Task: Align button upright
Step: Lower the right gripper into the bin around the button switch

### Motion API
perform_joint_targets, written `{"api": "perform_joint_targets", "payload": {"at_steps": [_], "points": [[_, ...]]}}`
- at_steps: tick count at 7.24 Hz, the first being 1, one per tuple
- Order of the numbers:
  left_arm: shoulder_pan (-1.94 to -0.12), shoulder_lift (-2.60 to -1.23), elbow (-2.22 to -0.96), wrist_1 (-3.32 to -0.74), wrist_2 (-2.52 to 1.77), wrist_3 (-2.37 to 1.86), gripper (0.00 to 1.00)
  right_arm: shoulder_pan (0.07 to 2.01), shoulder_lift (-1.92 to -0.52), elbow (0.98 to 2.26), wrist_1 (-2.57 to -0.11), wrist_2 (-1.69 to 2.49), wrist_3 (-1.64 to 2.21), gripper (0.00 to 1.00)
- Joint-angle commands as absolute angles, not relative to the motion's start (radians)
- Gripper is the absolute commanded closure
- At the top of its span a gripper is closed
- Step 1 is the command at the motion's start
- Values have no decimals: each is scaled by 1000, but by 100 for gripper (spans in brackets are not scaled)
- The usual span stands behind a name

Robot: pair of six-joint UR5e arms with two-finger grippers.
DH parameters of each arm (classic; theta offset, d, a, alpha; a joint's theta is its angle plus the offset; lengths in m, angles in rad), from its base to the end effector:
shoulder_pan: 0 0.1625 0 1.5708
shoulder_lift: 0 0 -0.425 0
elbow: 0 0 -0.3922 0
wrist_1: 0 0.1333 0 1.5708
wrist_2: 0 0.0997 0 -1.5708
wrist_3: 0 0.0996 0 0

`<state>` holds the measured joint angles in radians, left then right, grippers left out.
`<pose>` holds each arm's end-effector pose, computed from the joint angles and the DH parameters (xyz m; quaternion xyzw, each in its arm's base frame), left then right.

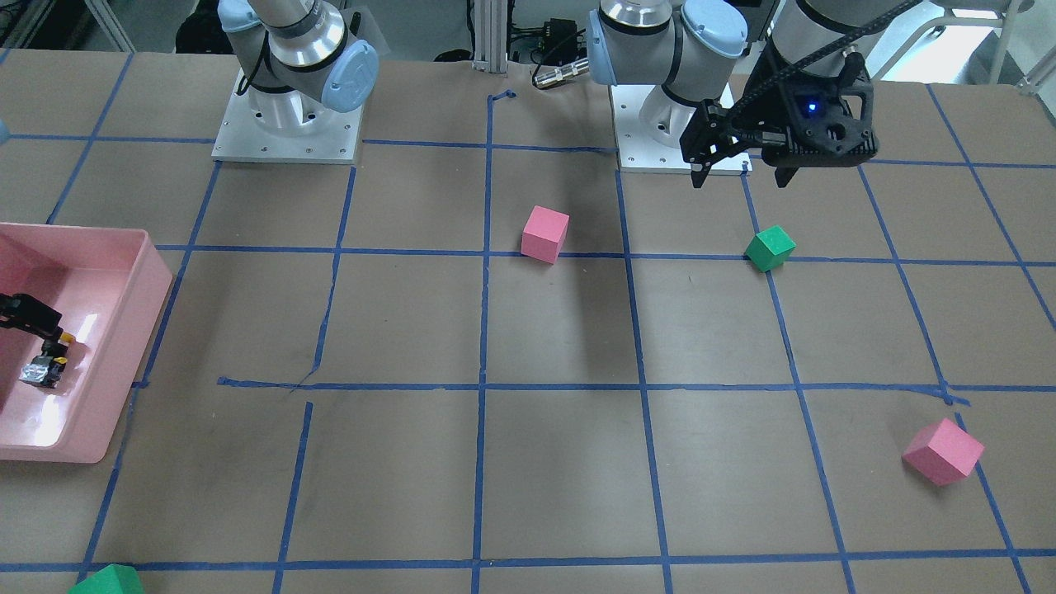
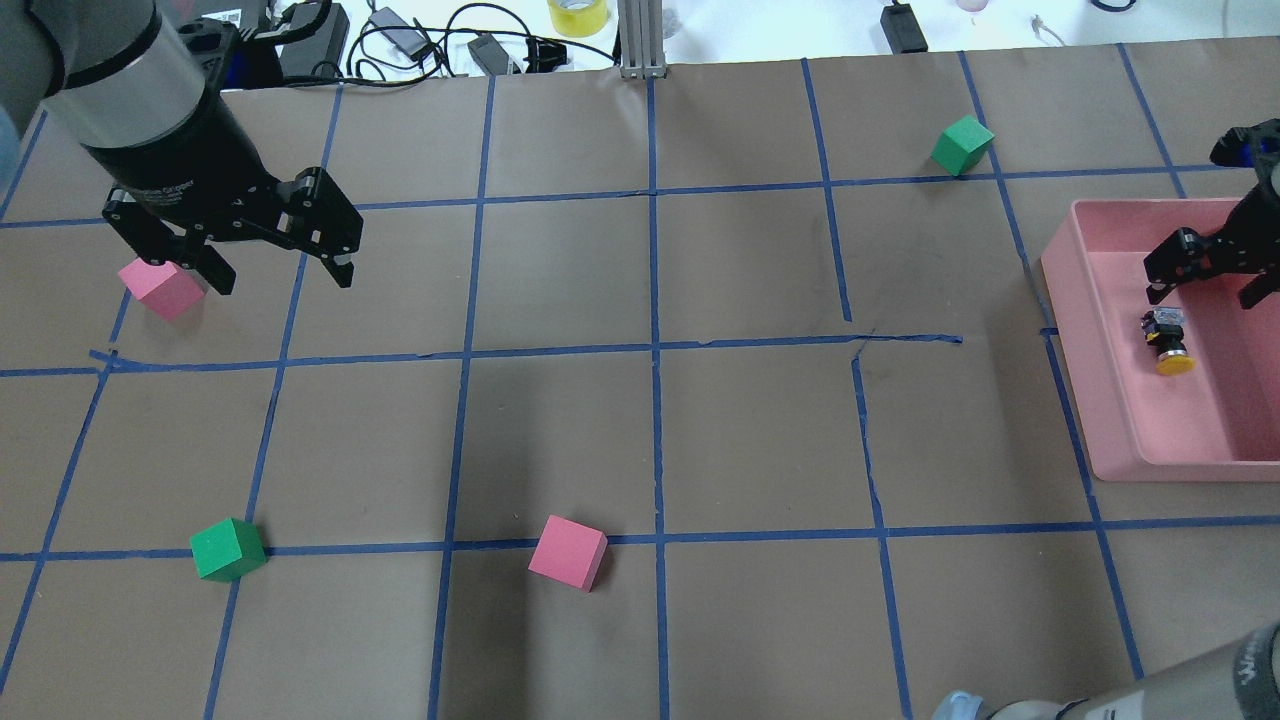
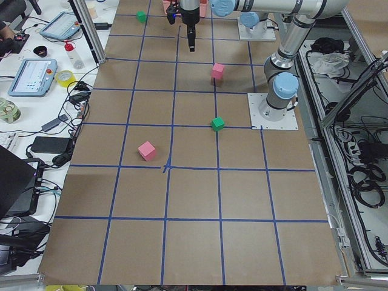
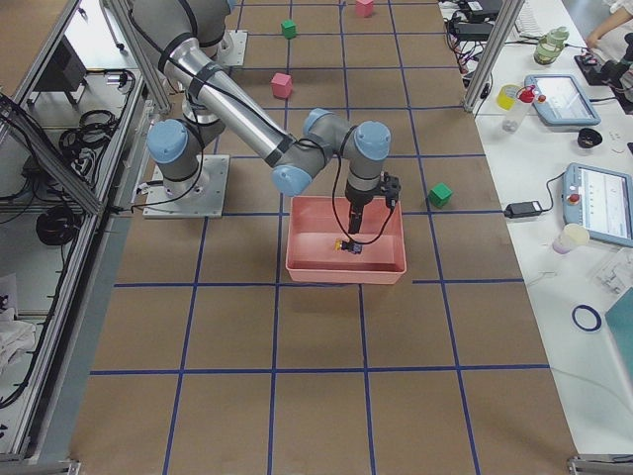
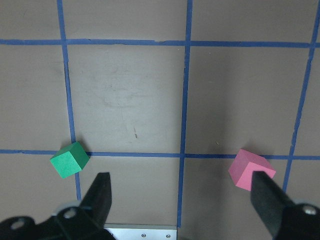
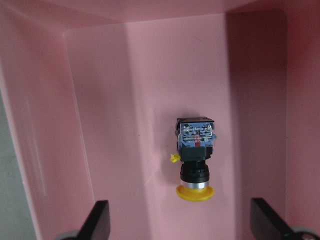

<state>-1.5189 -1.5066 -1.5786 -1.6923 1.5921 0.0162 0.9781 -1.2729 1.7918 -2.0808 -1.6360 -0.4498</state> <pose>-0.1073 -0.4635 0.5029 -0.0175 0.9993 0.0329 0.0095 -0.2099 -0.5387 0.2740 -0.0712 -0.9969 -0.0201 0.0261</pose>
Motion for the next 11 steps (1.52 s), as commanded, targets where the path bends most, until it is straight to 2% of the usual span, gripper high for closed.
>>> {"api": "perform_joint_targets", "payload": {"at_steps": [1, 9, 11], "points": [[-1520, -1508, -1585, -1697, 1592, 17, 0, 974, -1229, 1795, -2149, -1637, -457, 2], [-1520, -1512, -1591, -1687, 1591, 17, 0, 969, -1175, 1838, -2284, -1620, -454, 3], [-1520, -1513, -1591, -1686, 1591, 17, 0, 969, -1172, 1836, -2286, -1545, -498, 1]]}}
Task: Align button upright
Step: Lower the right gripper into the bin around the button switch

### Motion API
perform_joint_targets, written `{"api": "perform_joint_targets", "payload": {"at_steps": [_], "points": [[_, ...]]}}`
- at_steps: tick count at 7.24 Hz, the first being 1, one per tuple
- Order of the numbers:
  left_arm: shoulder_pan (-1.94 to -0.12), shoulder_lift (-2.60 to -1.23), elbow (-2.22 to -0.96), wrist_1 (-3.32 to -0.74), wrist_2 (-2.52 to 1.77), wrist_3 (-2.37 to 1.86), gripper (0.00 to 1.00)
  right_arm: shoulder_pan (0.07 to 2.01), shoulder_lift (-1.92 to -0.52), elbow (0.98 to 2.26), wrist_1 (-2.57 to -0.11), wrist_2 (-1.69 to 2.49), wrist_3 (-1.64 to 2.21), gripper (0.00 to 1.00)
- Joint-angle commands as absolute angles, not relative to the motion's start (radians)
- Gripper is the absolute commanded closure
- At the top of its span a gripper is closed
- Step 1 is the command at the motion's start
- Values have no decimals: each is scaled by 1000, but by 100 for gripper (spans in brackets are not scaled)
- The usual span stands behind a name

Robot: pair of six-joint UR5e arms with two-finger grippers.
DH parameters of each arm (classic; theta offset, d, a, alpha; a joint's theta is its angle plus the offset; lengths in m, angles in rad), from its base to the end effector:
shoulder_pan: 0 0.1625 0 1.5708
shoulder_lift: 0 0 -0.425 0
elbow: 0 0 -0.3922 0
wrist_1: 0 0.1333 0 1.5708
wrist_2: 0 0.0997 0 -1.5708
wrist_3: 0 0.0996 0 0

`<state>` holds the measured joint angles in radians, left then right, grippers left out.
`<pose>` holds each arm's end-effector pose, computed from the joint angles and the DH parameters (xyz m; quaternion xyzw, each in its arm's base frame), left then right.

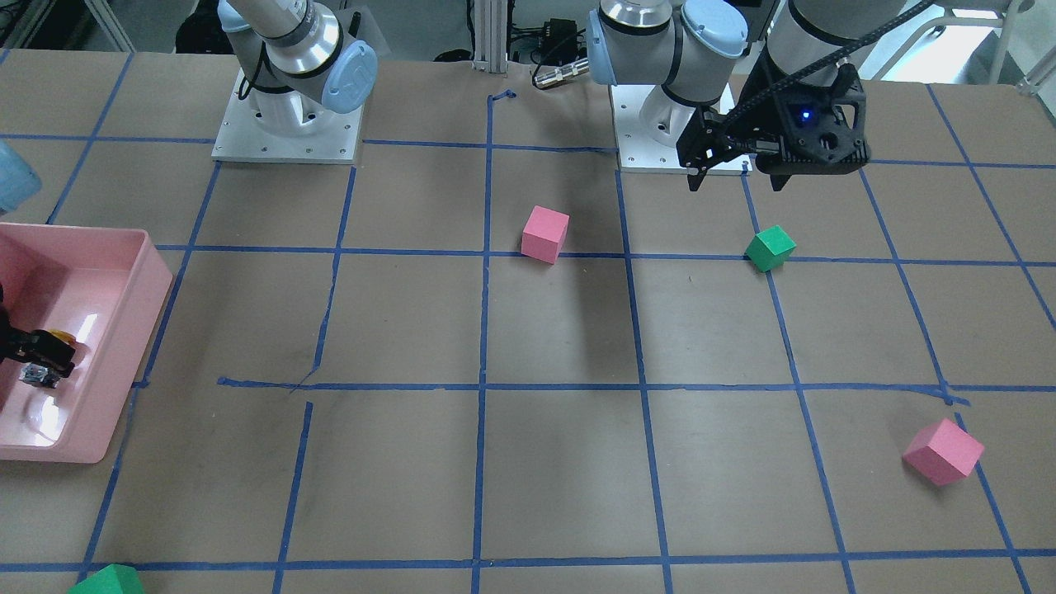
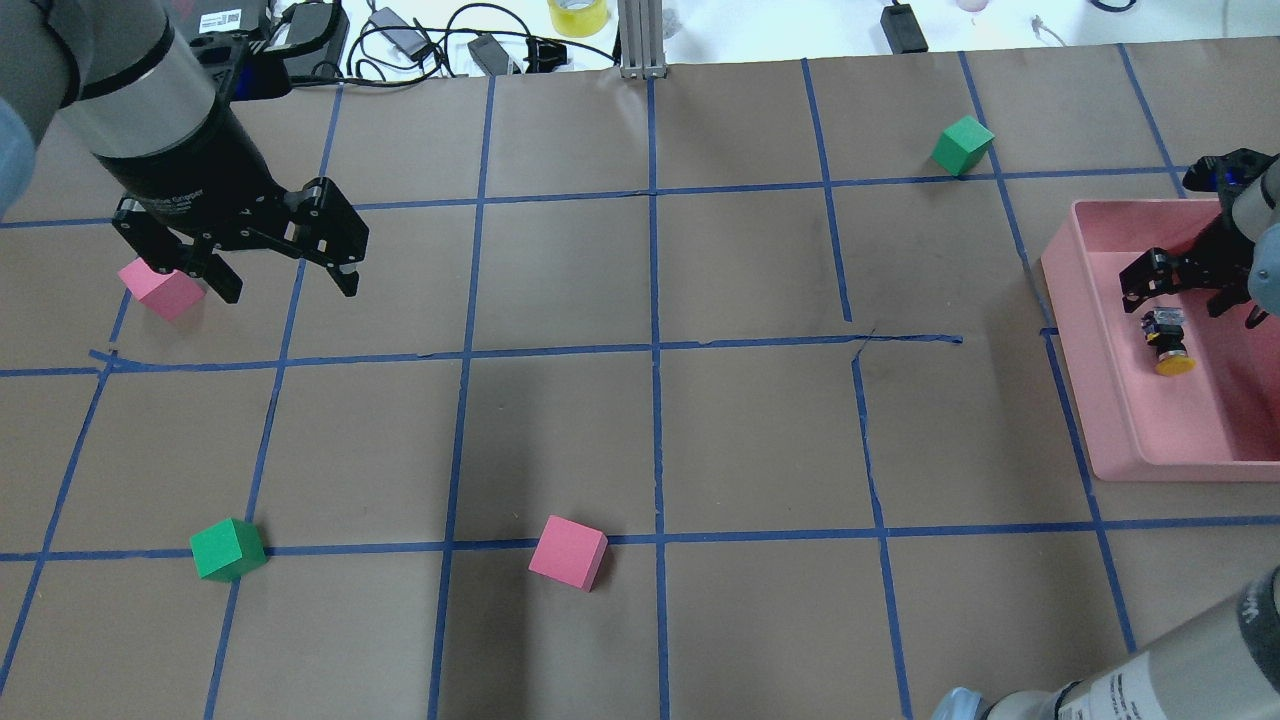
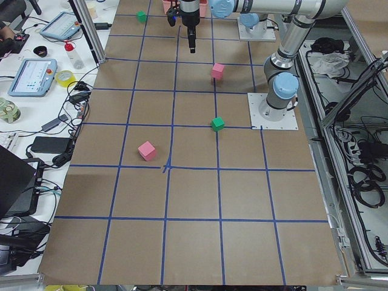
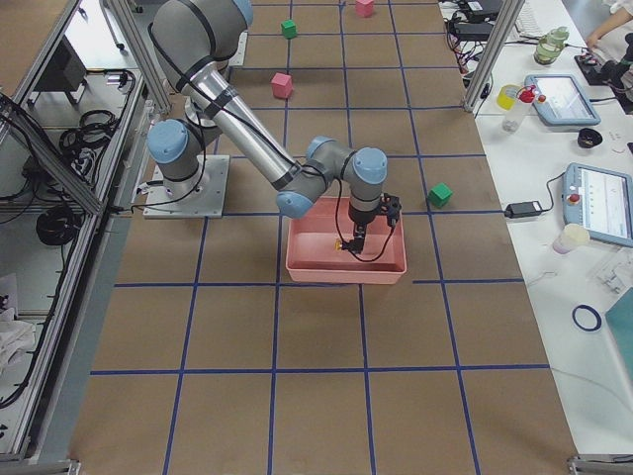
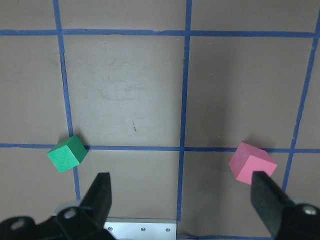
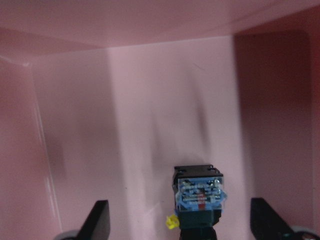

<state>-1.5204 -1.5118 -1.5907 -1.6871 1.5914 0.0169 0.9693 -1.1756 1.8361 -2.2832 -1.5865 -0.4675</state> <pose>-0.1080 -0.4646 0.4951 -0.0163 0.9991 0.0389 0.0090 -0.2185 -0.5512 0.2198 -0.0671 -0.9974 0.0183 0.0200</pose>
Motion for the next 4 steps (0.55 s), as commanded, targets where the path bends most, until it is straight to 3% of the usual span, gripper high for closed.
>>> {"api": "perform_joint_targets", "payload": {"at_steps": [1, 4], "points": [[-1520, -1513, -1591, -1686, 1591, 17, 0, 969, -1172, 1838, -2284, -1542, -505, 1], [-1520, -1516, -1591, -1686, 1591, 17, 0, 969, -1170, 1836, -2286, -1540, -554, 1]]}}
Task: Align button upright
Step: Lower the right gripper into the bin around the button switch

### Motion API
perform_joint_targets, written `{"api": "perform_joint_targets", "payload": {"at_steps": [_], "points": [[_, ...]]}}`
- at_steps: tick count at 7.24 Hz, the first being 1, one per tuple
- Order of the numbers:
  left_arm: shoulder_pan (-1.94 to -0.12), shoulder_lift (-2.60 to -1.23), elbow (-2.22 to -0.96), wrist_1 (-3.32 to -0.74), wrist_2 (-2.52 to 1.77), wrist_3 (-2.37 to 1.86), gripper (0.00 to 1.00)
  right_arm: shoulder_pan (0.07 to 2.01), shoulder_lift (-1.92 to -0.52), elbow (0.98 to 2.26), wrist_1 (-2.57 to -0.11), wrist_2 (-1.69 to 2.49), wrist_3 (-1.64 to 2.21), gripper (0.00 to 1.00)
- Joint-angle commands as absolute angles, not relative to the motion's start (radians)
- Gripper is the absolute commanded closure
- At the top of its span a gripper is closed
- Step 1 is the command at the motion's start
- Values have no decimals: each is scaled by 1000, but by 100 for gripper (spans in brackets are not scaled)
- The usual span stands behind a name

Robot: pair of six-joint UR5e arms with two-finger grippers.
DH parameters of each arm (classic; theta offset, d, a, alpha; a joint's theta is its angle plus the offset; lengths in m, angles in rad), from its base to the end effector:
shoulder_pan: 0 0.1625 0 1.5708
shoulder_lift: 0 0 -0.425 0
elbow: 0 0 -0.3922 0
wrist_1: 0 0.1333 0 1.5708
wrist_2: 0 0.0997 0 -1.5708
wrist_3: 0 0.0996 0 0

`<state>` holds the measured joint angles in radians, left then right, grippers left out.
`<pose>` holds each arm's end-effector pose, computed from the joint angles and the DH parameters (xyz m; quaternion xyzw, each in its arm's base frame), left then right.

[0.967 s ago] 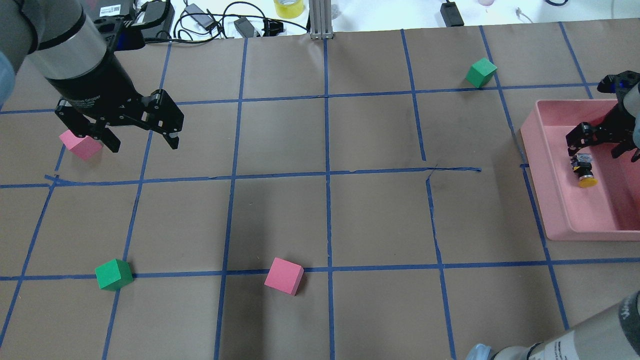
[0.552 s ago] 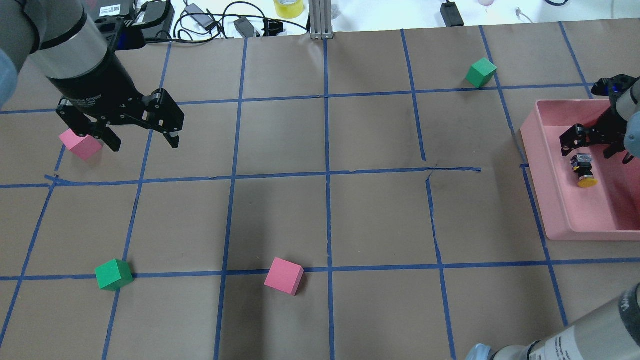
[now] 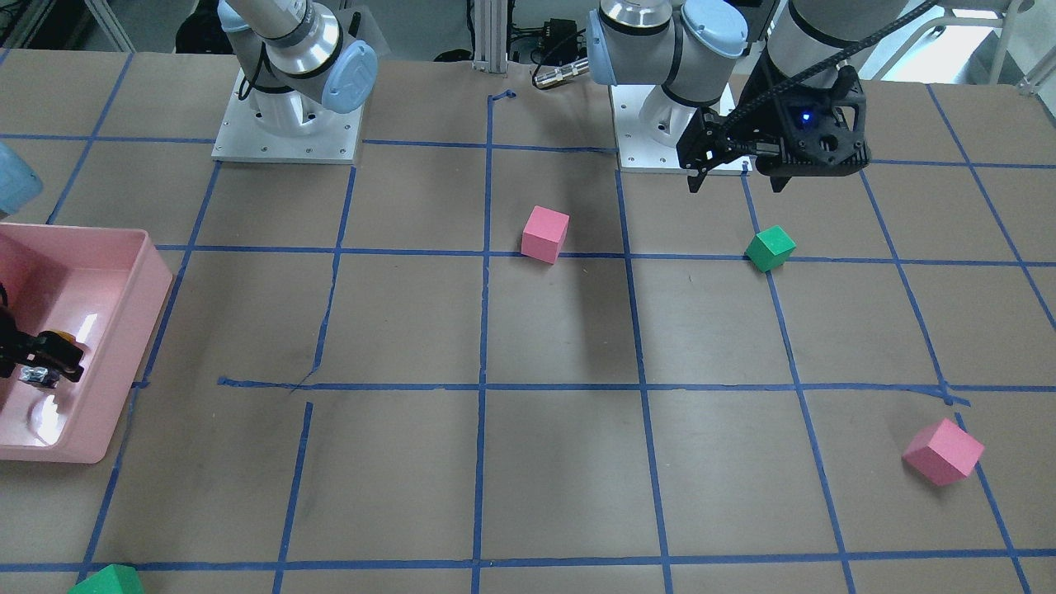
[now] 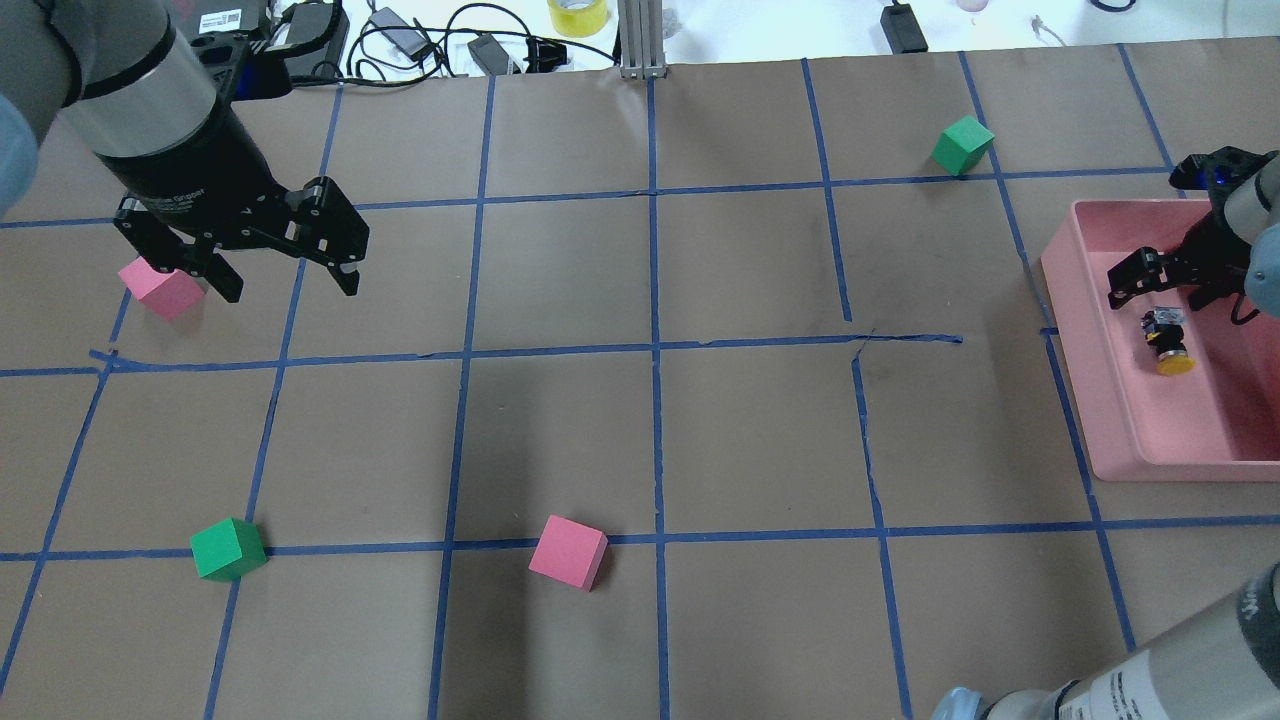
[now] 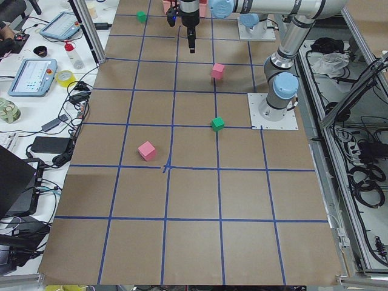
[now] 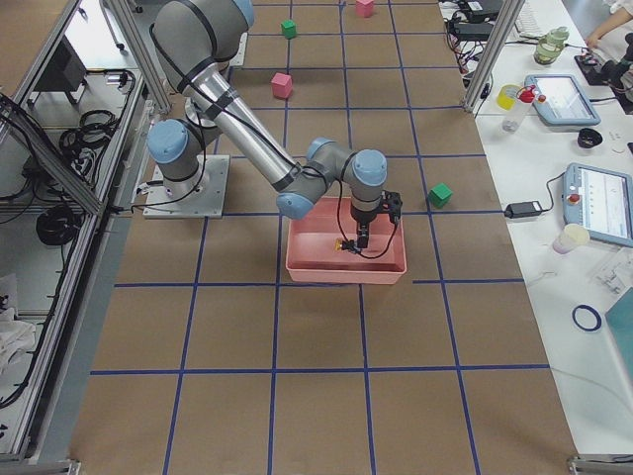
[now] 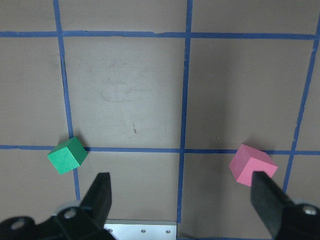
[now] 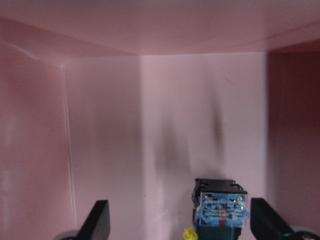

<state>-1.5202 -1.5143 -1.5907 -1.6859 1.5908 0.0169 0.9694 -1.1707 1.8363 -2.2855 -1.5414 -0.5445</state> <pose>-0.1079 -0.4656 0.4941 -0.0164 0.9990 0.0396 0.0087 -0.2150 -0.5541 0.2172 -0.0281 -0.9992 0.0286 0.0010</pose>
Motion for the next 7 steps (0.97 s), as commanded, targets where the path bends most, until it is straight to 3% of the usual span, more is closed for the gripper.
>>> {"api": "perform_joint_targets", "payload": {"at_steps": [1, 7], "points": [[-1520, -1517, -1592, -1684, 1591, 15, 0, 969, -1172, 1835, -2286, -1540, -554, 1], [-1519, -1513, -1591, -1684, 1591, 17, 0, 969, -1170, 1844, -2301, -1542, -596, 1]]}}
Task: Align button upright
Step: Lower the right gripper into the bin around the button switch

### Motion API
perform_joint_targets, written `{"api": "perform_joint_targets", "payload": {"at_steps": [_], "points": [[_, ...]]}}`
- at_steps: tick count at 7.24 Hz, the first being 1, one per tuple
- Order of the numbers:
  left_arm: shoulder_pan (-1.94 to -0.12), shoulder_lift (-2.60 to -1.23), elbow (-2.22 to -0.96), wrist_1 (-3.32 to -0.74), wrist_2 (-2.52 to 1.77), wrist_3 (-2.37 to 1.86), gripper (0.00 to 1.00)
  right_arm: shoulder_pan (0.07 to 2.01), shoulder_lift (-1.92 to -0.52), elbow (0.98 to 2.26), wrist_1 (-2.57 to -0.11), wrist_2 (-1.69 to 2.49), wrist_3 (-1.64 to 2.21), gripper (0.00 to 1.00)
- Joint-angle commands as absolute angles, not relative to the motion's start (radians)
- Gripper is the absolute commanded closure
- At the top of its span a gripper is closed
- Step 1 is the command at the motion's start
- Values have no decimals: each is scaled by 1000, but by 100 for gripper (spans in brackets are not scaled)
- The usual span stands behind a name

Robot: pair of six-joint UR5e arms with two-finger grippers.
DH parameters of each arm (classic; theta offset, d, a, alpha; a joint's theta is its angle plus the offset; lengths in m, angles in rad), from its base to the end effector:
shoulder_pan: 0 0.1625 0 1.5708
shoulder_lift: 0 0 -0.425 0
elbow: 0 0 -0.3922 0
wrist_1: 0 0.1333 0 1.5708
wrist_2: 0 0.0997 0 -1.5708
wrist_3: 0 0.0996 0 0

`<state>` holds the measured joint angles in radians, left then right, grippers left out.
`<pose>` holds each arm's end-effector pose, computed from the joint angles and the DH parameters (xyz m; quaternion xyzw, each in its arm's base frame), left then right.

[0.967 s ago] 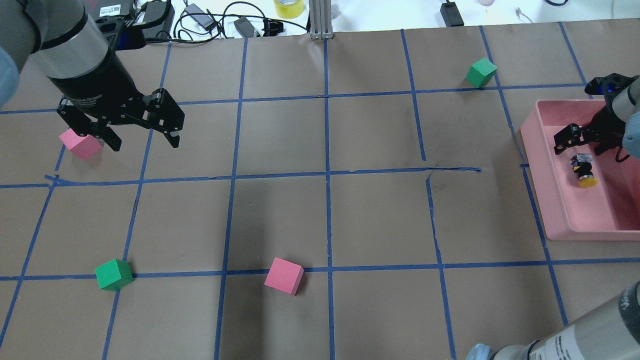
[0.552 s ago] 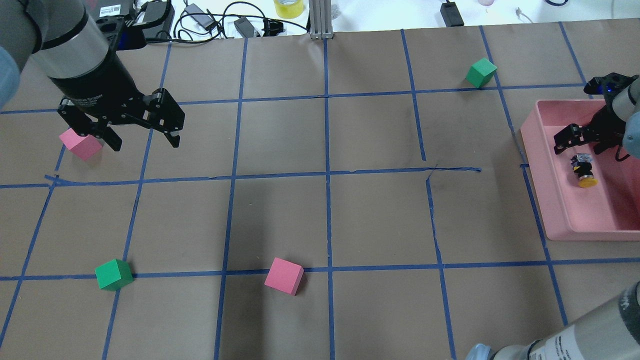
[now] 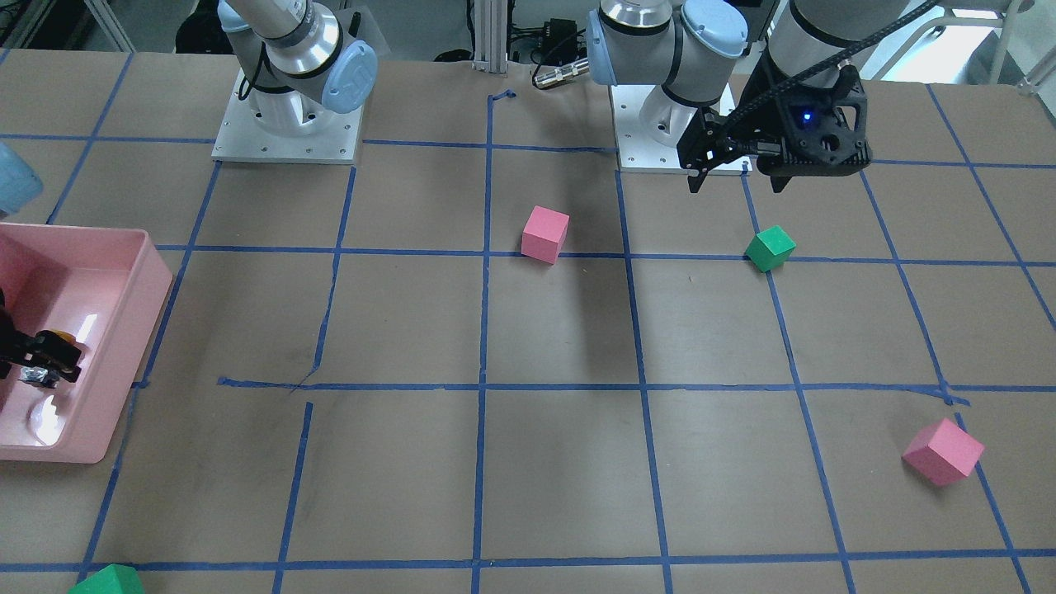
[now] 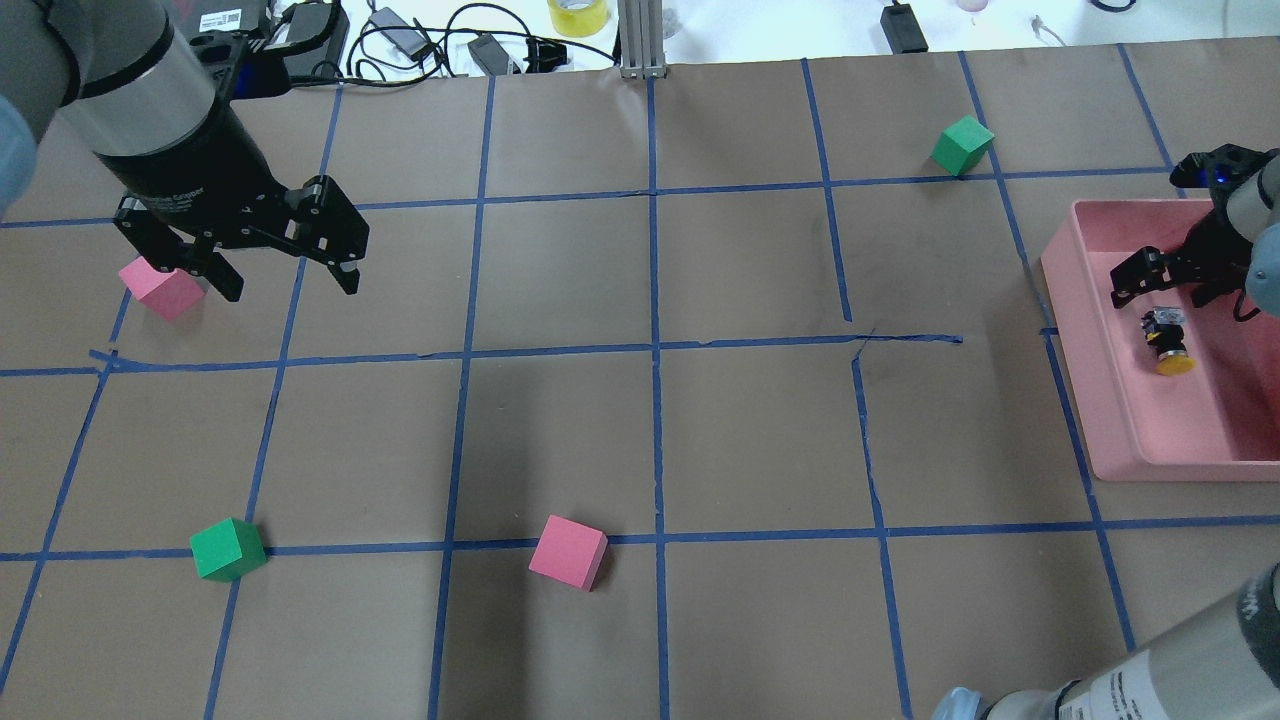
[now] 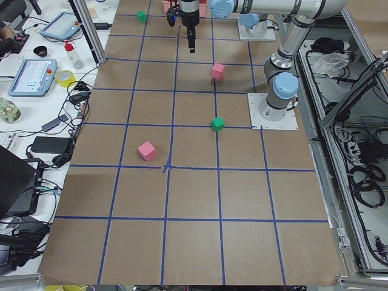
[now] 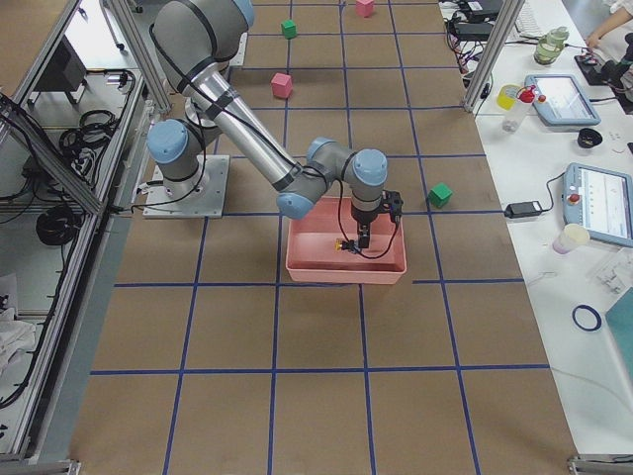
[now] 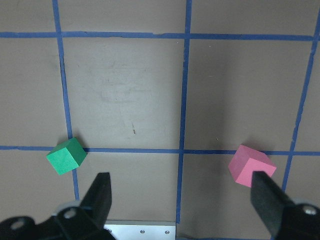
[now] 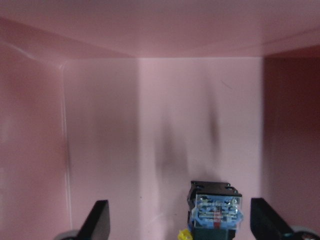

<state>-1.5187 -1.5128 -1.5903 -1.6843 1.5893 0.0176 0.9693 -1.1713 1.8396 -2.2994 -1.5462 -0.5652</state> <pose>-0.1074 -0.4655 0.4951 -0.0169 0.9991 0.0378 0.0079 -0.2155 -0.5539 0.2176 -0.0178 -0.9993 0.0319 0.0063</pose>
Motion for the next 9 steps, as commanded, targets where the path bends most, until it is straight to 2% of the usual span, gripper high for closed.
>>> {"api": "perform_joint_targets", "payload": {"at_steps": [1, 9], "points": [[-1519, -1514, -1591, -1684, 1591, 18, 0, 969, -1169, 1853, -2299, -1545, -601, 1], [-1519, -1514, -1592, -1684, 1589, 18, 0, 968, -1184, 1870, -2309, -1542, -600, 0]]}}
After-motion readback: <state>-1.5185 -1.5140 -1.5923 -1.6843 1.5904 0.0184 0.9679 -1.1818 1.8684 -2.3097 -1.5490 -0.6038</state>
